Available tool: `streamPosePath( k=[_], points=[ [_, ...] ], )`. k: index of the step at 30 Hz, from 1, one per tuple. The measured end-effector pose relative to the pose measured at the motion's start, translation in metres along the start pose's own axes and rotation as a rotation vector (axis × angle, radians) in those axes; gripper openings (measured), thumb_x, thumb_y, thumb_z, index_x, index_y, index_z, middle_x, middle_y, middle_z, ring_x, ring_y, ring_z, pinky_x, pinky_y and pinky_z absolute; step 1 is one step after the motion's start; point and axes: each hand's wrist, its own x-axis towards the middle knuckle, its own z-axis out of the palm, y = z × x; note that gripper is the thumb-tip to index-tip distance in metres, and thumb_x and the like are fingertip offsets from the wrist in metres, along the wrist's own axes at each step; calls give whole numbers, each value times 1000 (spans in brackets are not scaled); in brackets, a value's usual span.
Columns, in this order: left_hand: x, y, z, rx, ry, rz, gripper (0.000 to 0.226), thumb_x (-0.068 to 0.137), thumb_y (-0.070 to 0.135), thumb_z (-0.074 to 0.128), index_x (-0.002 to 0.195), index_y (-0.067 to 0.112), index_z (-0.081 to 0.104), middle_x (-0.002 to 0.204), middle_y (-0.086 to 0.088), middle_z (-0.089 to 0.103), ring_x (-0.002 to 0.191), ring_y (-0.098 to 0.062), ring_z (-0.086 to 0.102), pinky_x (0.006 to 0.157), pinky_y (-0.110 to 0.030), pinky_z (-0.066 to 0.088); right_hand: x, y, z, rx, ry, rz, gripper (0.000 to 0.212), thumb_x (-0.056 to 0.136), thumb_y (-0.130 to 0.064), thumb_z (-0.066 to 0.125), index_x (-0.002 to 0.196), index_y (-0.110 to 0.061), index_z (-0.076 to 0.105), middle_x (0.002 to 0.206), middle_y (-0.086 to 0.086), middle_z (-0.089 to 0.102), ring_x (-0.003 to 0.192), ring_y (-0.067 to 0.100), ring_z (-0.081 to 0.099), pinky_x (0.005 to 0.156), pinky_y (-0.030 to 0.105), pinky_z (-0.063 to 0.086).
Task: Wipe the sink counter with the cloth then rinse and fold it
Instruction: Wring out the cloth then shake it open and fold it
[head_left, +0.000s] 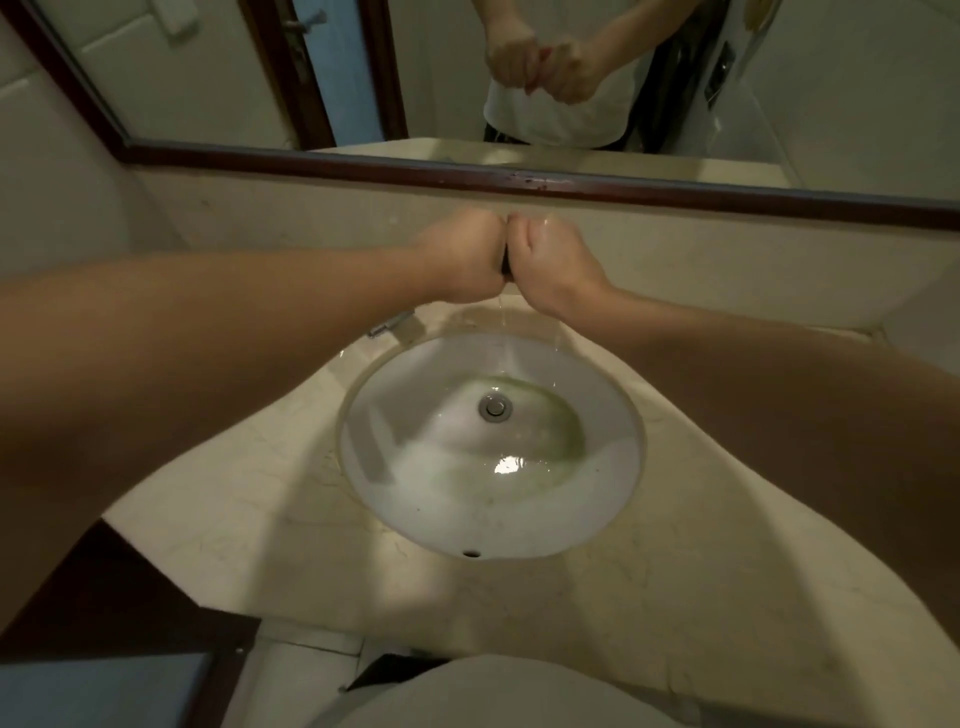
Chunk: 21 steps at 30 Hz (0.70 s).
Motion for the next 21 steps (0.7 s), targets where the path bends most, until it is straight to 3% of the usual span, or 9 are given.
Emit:
streamPosePath(
  k=[4, 6, 7, 9, 11, 12, 16, 19, 21],
  points=[
    [-24, 0, -2, 42, 318, 83, 4, 85, 15, 62, 87, 19, 61, 70, 6, 55, 66, -18, 52, 58, -32, 41, -11, -9, -5, 233, -16, 73, 46, 101, -33, 30, 79, -8, 62, 66, 8, 58, 60, 18, 56, 55, 29, 41],
    [-37, -8, 24, 33, 454, 77, 19, 82, 16, 62, 101, 16, 63, 87, -2, 66, 81, -27, 62, 68, -39, 51, -27, -6, 3, 288, -108, 58, 30, 101, -27, 42, 98, -7, 63, 74, 11, 61, 62, 13, 59, 53, 21, 38],
    [-42, -14, 45, 47, 420, 22, 25, 80, 15, 61, 105, 15, 62, 95, -7, 66, 89, -32, 62, 70, -42, 52, -38, 3, 16, 281, -178, 108, 24, 100, -21, 47, 108, -4, 62, 84, 15, 64, 68, 16, 60, 56, 20, 37],
    [-50, -27, 94, 30, 92, -123, 29, 80, 15, 61, 109, 14, 58, 105, -12, 62, 99, -35, 60, 74, -39, 50, -55, 27, 50, 195, -404, 325, 33, 100, -23, 47, 120, 1, 59, 91, 19, 66, 66, 21, 58, 58, 25, 41],
    [-69, -36, 135, -175, -235, -306, 36, 82, 19, 66, 117, 12, 57, 113, -13, 61, 103, -29, 59, 75, -31, 44, -76, 46, 76, 191, -545, 547, 51, 100, -41, 40, 113, 2, 65, 77, 14, 66, 61, 24, 59, 58, 29, 49],
    [-76, -43, 146, -327, -253, -407, 41, 83, 19, 68, 121, 11, 55, 115, -12, 62, 99, -25, 59, 73, -28, 43, -81, 53, 82, 222, -547, 614, 57, 99, -48, 37, 106, -1, 68, 73, 12, 67, 60, 25, 59, 56, 29, 47],
    [-98, -41, 149, -891, -6, -481, 47, 83, 22, 71, 123, 22, 49, 109, 4, 61, 98, -15, 60, 73, -25, 47, -85, 50, 77, 486, -506, 693, 58, 98, -55, 31, 88, -10, 66, 68, 10, 67, 68, 24, 56, 55, 29, 40],
    [-107, -35, 127, -939, 158, -408, 42, 83, 27, 72, 119, 32, 51, 104, 17, 59, 92, -3, 62, 77, -23, 51, -82, 31, 69, 830, -526, 686, 50, 102, -50, 28, 92, -11, 58, 66, 10, 64, 61, 23, 57, 51, 27, 37],
    [-115, -43, 111, -859, 232, -360, 28, 83, 29, 72, 108, 28, 58, 104, 11, 61, 90, -1, 62, 79, -23, 52, -79, 23, 62, 931, -589, 664, 52, 103, -49, 25, 93, -10, 57, 64, 10, 61, 52, 19, 54, 46, 24, 33]
  ],
)
